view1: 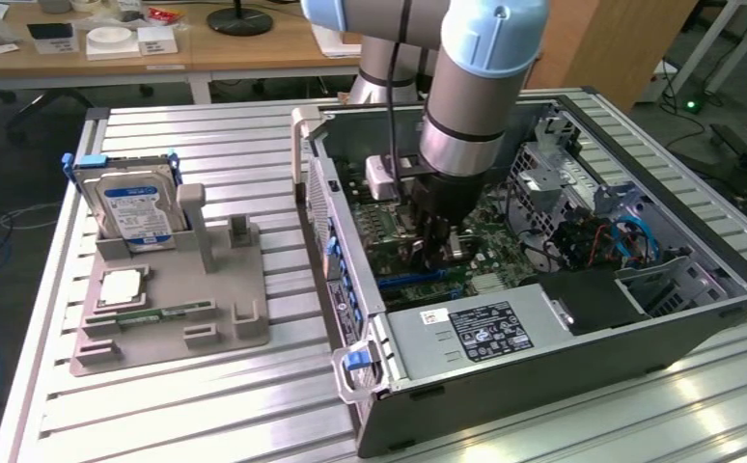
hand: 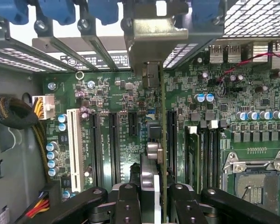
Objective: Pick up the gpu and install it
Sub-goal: 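Insert the gpu into the slot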
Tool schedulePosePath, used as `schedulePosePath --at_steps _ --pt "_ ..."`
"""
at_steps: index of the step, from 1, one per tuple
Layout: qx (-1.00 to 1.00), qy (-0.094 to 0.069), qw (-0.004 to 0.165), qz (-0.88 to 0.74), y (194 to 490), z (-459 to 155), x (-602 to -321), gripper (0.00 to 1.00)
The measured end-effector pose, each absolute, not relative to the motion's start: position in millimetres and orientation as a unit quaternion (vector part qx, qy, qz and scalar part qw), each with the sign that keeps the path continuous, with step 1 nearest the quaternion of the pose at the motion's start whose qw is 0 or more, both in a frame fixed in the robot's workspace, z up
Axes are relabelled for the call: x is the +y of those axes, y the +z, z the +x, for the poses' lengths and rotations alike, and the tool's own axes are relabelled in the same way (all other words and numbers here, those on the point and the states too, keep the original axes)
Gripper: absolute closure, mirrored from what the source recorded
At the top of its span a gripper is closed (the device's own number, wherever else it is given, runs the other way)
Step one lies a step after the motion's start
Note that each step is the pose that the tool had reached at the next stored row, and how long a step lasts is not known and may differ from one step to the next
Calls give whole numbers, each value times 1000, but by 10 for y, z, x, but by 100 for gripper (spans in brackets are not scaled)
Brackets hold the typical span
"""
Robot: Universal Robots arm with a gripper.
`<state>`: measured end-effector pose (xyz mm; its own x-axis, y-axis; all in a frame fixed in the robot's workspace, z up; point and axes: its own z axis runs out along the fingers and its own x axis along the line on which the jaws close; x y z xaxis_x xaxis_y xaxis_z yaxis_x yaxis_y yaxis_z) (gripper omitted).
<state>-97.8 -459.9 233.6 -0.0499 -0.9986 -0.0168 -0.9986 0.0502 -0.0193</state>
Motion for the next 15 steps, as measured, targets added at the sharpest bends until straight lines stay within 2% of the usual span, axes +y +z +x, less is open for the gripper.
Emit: schedulePosePath --at_steps 15 --pt "725 -1 13 -689 2287 -1021 -4604 72"
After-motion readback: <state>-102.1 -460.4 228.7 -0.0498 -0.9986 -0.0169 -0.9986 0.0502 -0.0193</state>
